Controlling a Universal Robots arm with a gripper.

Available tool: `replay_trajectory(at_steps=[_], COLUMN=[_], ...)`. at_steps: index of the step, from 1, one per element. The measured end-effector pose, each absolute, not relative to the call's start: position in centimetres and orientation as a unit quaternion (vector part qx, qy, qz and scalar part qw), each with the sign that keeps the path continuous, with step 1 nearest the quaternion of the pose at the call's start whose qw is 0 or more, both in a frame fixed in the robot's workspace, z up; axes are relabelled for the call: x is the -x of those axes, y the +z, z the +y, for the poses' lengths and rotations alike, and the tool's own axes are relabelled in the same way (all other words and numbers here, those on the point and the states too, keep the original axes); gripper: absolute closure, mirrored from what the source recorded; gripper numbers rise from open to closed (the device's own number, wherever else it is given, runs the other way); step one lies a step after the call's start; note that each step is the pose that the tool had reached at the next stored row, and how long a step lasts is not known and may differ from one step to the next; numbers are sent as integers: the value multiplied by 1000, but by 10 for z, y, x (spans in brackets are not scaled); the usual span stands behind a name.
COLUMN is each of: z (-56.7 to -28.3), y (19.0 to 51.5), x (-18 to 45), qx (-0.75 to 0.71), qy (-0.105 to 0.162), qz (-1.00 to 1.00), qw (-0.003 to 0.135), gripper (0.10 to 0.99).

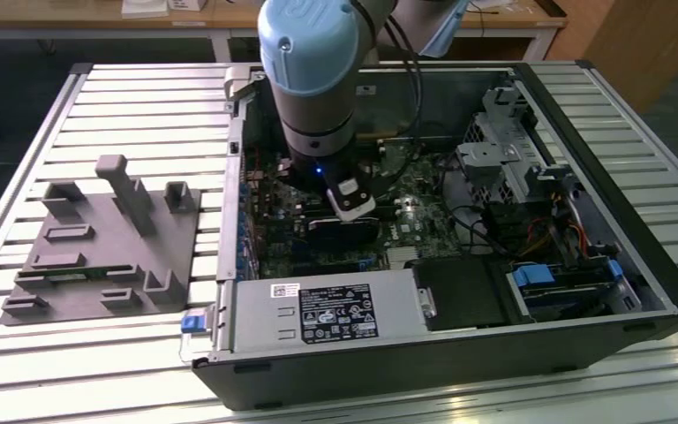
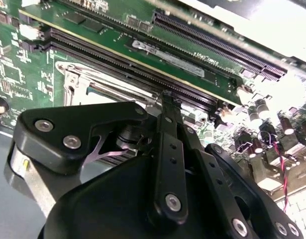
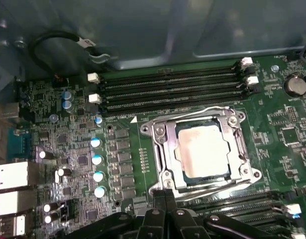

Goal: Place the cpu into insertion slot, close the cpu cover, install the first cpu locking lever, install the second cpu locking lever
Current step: 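Install the second cpu locking lever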

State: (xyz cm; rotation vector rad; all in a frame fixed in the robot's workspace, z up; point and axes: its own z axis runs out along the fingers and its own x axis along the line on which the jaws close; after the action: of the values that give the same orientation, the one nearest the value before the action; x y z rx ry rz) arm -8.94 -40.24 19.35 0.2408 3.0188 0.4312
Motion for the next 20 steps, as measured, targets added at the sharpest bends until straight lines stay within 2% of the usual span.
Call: replay_trajectory(at_steps=[8, 12, 20], z=[-402, -402, -402], y=[187, 188, 213], x=[90, 91, 90], qx=[-79, -80, -79], qy=[163, 163, 159], qz=[983, 983, 983], qw=[40, 40, 40], gripper=[980, 980, 980])
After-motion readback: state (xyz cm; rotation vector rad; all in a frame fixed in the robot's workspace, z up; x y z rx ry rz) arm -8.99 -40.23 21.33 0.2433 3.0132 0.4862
